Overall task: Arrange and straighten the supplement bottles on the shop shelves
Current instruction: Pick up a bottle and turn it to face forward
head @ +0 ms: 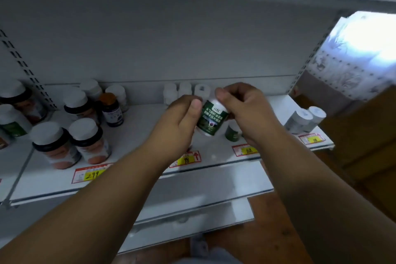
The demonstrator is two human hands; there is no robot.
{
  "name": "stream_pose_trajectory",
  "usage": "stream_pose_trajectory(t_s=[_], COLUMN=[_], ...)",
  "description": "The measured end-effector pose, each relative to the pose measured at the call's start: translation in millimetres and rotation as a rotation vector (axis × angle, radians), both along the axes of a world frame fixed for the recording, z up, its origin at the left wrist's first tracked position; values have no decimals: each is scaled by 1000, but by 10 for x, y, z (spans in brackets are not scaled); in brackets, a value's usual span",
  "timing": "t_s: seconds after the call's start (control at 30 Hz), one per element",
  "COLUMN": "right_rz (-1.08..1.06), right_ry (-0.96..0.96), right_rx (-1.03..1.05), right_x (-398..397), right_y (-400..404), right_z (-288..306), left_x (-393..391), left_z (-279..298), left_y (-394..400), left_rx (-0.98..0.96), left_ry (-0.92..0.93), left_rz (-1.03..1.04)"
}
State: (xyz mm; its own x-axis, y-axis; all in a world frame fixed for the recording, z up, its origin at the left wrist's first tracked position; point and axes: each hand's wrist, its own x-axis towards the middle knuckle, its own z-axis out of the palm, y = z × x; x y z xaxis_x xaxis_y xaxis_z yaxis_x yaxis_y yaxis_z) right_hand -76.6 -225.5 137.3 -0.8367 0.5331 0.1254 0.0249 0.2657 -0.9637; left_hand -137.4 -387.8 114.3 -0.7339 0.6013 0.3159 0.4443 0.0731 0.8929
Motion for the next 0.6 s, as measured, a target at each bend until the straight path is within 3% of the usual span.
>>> stream_pose_trajectory(t_s=[0.27, 0.6], right_rz=[-97, -85], right_ry=[-26, -257], right_rx=[104, 435], right_x=[582, 660], right_y=[471, 1610], right_z=[146, -198], left_x=[352, 693], left_z=[67, -343], left_y=[394, 1445], left_rx=[-60, -72], left_ry=[15, 50], left_rz=[-128, 126])
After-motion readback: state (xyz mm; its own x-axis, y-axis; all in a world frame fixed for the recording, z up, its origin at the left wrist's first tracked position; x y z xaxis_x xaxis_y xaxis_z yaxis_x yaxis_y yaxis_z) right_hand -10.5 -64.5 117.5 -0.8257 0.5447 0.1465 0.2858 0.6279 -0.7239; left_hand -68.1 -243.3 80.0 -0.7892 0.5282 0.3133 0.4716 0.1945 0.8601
